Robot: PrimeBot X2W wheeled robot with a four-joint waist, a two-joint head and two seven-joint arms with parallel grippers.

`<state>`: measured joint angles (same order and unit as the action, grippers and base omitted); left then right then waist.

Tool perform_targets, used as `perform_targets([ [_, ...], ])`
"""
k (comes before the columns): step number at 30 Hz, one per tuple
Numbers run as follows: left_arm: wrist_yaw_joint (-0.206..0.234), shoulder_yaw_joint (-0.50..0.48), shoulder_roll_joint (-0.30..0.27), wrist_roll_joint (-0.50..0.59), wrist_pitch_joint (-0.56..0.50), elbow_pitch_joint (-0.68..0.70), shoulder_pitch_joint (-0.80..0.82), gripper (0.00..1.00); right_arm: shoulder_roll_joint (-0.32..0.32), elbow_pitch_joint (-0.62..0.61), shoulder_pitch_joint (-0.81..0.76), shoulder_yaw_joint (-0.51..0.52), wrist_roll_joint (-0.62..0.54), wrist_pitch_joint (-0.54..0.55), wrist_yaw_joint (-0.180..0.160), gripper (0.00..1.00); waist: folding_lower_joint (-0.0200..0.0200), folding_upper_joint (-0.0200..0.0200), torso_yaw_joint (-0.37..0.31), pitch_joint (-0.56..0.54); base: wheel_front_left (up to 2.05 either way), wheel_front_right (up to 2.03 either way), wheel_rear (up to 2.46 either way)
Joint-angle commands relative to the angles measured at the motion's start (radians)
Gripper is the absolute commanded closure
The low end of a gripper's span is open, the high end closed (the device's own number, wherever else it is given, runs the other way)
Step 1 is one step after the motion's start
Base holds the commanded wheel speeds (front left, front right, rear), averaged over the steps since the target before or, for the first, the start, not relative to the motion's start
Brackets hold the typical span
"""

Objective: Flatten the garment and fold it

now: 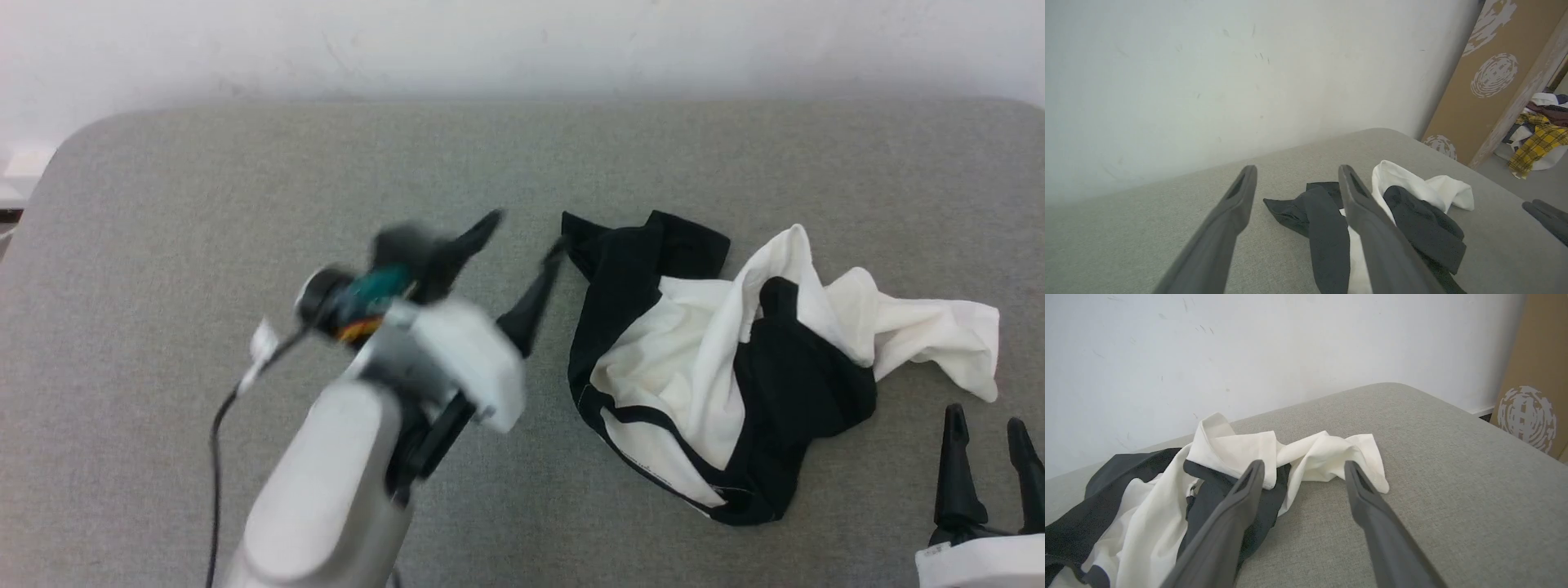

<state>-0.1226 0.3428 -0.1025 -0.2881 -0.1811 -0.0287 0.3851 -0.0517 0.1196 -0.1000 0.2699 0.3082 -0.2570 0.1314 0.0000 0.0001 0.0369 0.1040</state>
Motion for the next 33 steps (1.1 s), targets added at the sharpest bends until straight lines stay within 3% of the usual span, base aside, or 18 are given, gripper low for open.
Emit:
perform_targets([
  [1, -0.007, 0.040, 0.001, -0.049, -0.084, -0.022, 0.074, 0.00, 0.001, 0.004, 0.012, -0.003, 0.001, -0.005, -0.001, 0.00, 0.0000, -0.0001, 0.012, 0.025, 0.00, 0.00, 0.00],
  [7, -0.005, 0.113, 0.029, -0.270, -0.435, -0.147, 0.303, 0.00, 0.001, 0.023, 0.049, -0.042, 0.025, -0.005, -0.001, 0.00, 0.0000, -0.0001, -0.024, 0.076, 0.00, 0.00, 0.00],
  [12, 0.021, 0.126, 0.040, -0.319, -0.557, -0.227, 0.393, 0.00, 0.001, 0.043, 0.076, -0.059, 0.043, -0.005, -0.001, 0.00, 0.0000, -0.0001, -0.084, 0.130, 0.00, 0.00, 0.00],
  [23, 0.116, 0.126, -0.031, -0.234, -0.596, -0.377, 0.441, 0.00, 0.001, 0.064, 0.136, -0.072, 0.079, -0.005, -0.001, 0.00, 0.0000, -0.0001, -0.216, 0.247, 0.00, 0.00, 0.00],
  [33, 0.152, 0.107, -0.073, -0.224, -0.586, -0.444, 0.440, 0.03, 0.001, 0.068, 0.176, -0.078, 0.107, -0.005, -0.001, 0.00, 0.0000, -0.0001, -0.278, 0.315, 0.00, 0.00, 0.00],
])
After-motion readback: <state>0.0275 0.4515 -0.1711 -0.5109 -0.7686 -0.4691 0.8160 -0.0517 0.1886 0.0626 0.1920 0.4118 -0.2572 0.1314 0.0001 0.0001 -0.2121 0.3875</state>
